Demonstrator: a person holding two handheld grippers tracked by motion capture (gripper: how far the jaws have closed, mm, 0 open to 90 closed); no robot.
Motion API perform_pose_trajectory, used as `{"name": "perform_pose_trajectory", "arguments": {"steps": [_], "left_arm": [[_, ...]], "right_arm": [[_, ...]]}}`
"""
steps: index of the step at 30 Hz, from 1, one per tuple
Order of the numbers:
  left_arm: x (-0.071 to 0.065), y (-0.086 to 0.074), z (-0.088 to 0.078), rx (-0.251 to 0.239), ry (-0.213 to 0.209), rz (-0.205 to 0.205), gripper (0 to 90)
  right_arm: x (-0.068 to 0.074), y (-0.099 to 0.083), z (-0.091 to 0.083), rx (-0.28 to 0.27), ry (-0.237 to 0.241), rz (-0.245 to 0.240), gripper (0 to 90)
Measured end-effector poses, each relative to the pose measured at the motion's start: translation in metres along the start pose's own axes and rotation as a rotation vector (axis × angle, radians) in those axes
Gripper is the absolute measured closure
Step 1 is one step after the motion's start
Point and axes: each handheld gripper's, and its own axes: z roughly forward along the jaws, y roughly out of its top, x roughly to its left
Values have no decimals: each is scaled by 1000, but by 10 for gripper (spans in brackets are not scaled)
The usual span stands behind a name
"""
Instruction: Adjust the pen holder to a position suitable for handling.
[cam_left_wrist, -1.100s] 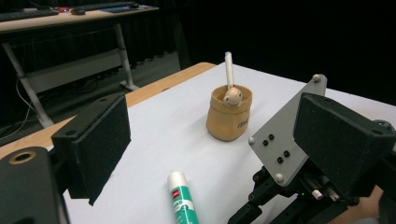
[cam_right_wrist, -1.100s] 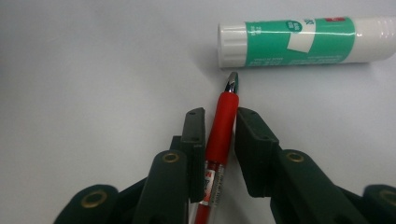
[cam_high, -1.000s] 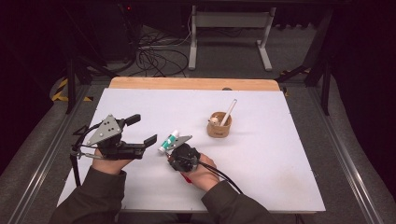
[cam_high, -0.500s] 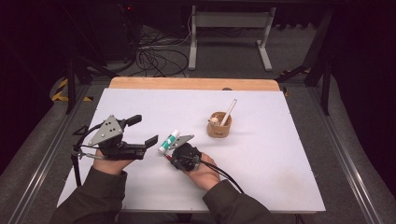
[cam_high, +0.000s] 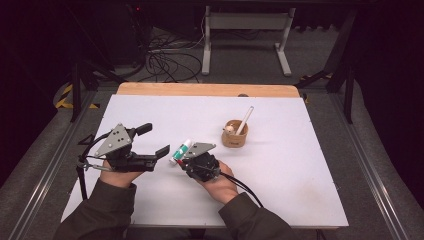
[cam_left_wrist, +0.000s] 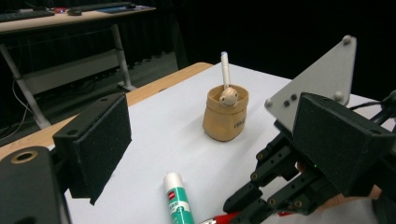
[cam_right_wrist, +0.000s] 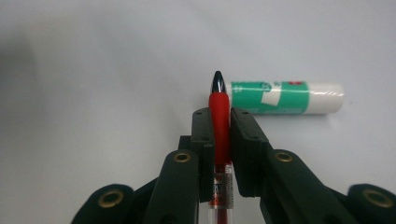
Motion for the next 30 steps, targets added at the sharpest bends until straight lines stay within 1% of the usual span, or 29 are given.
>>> {"name": "perform_pose_trajectory", "arguments": {"steps": [3,6,9,14,19,25,30], "left_arm": [[0,0,0,-1,0,0,127],[0,0,0,0,-1,0,128],[-1,0,1,-1,-2,3,128],[-2,-1,3,2,-5,6,129],[-3,-1,4,4,-8,6,132],[-5,-4,8,8,-17,2,139],[-8,-7,13,15,-30,9,160]], "right_arm": [[-2,2,-8,-44,-12,3,811],[-5,4,-17,-94,-15,17,811],[-10,6,-25,-139,-10,36,810],[-15,7,-37,-211,-6,51,811],[-20,8,-48,-262,-4,72,810],[-23,11,-59,-308,-9,72,810],[-25,12,-69,-350,-11,71,810]]}}
